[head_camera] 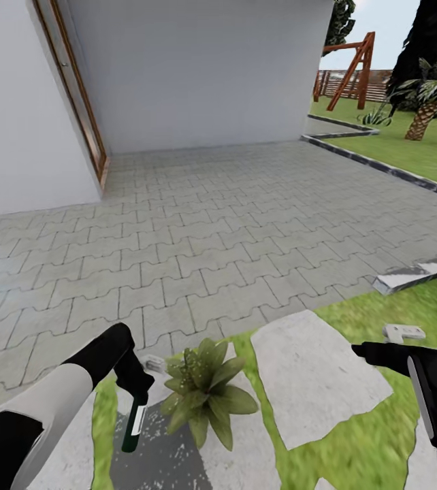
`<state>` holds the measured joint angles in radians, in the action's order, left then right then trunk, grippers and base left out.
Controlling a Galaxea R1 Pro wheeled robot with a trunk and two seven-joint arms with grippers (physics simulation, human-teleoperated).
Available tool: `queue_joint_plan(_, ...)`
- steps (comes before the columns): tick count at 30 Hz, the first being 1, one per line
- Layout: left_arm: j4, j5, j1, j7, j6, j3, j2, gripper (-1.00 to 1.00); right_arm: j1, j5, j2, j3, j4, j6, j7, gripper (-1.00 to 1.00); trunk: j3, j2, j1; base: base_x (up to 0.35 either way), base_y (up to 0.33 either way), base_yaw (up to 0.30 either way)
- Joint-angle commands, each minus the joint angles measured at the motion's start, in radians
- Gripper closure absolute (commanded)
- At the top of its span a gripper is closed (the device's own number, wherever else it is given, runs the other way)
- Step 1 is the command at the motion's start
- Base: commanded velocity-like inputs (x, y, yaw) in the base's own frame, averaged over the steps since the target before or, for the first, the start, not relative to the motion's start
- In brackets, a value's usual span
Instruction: Pick up the pesticide atomizer in the garden and spray insectifuge to fully cover both potted plants in the garden.
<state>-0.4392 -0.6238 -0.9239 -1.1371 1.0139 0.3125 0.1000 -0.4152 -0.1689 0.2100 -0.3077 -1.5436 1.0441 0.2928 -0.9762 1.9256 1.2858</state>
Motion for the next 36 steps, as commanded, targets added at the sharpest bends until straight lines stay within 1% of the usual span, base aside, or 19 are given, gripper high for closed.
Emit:
queue_joint_plan(1,-0.002,-0.01,0.0,-0.01,0.006,0.003,0.0,1.0,0.0,-0.011,0.0,-0.001,0.0,0.003,0.01,-1.0,-0.001,0.0,0.0,0.001,-0.318,0.149)
queue_joint_plan(7,-0.001,-0.01,0.003,-0.01,0.005,0.003,-0.003,1.0,0.0,-0.011,0.0,-0.001,0.0,0.003,0.01,-1.0,-0.001,0.0,0.0,-0.025,-0.135,0.037)
queue_joint_plan(13,-0.001,-0.01,0.003,-0.01,0.005,0.002,-0.003,1.0,0.0,-0.011,0.0,-0.001,0.0,0.003,0.009,-1.0,-0.001,0.0,0.0,-0.003,-0.016,0.013)
queue_joint_plan(19,0.0,-0.01,0.005,-0.01,0.005,0.003,-0.003,1.0,0.0,-0.011,0.0,-0.001,0.0,0.003,0.009,-1.0,-0.001,0.0,0.0,0.0,-0.002,0.13)
queue_joint_plan(26,0.002,-0.01,0.01,-0.01,0.005,0.002,0.0,1.0,0.0,-0.011,0.0,0.0,0.001,0.003,0.01,-1.0,-0.001,0.0,0.0,-0.003,-0.003,0.027)
queue_joint_plan(31,0.002,-0.01,0.011,-0.01,0.005,0.002,-0.002,1.0,0.0,-0.011,0.0,-0.001,0.002,0.003,0.01,-1.0,-0.001,0.0,0.0,-0.103,-0.192,0.006)
queue_joint_plan(36,0.002,-0.01,0.011,-0.01,0.006,0.002,-0.001,1.0,0.0,-0.011,0.0,-0.001,0.002,0.003,0.009,-1.0,-0.001,0.0,0.0,-0.12,-0.239,0.145)
